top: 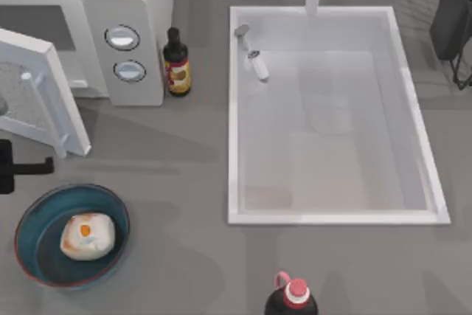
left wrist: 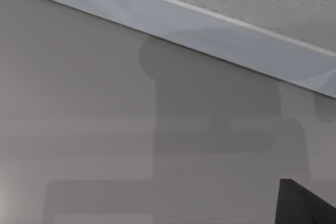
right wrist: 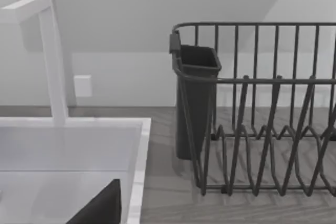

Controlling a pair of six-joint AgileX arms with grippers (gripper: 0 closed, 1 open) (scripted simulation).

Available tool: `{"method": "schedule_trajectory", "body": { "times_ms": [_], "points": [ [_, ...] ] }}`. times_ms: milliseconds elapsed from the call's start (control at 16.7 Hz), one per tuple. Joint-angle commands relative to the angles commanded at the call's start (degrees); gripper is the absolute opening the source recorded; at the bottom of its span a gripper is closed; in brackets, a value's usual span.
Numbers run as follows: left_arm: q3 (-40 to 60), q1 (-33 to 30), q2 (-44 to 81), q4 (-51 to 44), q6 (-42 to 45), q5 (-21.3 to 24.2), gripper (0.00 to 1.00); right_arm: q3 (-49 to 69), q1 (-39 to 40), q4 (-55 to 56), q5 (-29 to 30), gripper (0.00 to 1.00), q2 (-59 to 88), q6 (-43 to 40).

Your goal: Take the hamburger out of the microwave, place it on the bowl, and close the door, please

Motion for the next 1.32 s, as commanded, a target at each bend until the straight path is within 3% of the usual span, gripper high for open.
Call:
{"method": "schedule_trajectory", "body": {
  "times_ms": [360,840,1320],
  "points": [
    [8.07,-1.22,13.17,5.95,-0.68,-0.77,0.0,0.0,0.0,0.0,0.0,1.0,0.0,0.0],
    [9.65,-1.1,15.18,6.38,-0.77,-0.86,0.0,0.0,0.0,0.0,0.0,1.0,0.0,0.0],
    [27.38,-2.03,31.52,4.96,-1.28,-1.3,0.0,0.0,0.0,0.0,0.0,1.0,0.0,0.0]
  ]
}}
